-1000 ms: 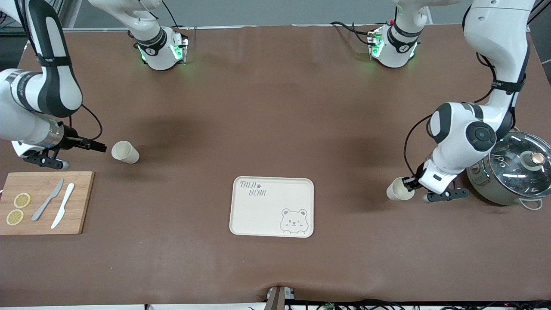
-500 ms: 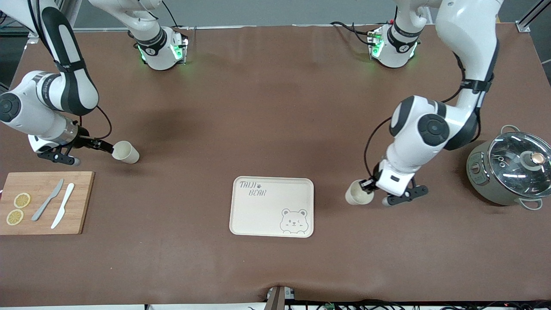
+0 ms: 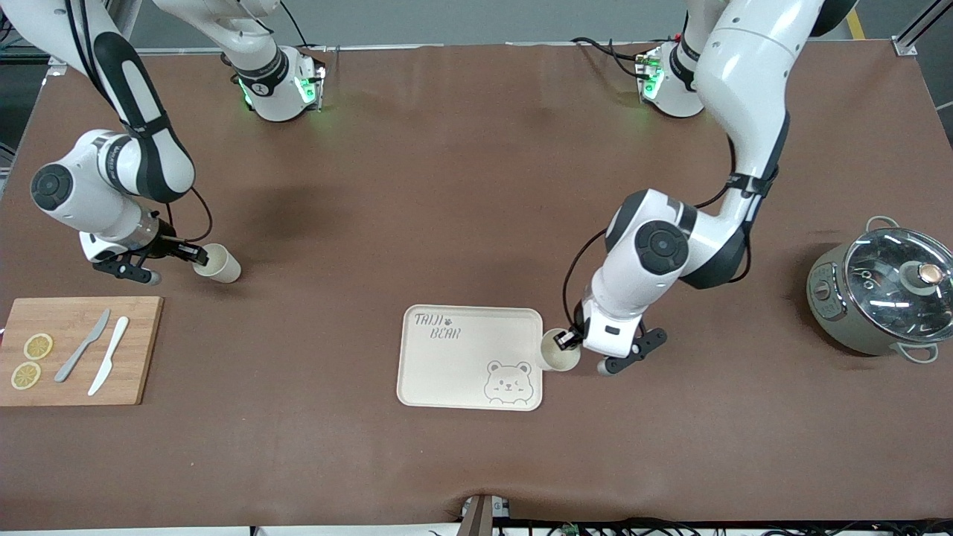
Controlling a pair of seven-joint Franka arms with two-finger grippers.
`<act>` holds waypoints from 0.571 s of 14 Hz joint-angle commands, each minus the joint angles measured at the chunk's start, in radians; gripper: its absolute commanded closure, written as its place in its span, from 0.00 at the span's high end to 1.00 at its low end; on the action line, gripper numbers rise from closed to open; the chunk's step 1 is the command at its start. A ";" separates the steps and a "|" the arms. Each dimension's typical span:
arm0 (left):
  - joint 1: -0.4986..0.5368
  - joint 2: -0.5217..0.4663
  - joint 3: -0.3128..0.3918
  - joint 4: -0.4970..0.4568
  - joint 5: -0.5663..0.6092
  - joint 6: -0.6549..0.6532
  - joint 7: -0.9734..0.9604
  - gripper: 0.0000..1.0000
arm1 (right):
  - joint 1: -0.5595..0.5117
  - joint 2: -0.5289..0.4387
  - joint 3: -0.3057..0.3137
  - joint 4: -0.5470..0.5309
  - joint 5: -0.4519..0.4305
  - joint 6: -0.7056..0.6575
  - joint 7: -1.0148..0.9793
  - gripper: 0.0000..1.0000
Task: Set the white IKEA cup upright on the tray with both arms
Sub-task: 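Carry the cup onto the tray while the right gripper grasps the other cup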
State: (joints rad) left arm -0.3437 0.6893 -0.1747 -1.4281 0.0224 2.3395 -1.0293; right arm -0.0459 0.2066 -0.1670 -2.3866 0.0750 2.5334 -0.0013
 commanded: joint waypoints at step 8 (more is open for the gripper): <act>-0.132 0.125 0.075 0.092 0.021 -0.014 -0.051 0.00 | 0.035 -0.038 0.004 0.195 0.052 -0.351 -0.005 0.00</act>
State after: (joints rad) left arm -0.4435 0.7971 -0.1196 -1.3685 0.0224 2.3392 -1.0531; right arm -0.0194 0.1902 -0.1603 -2.3082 0.1010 2.3391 -0.0013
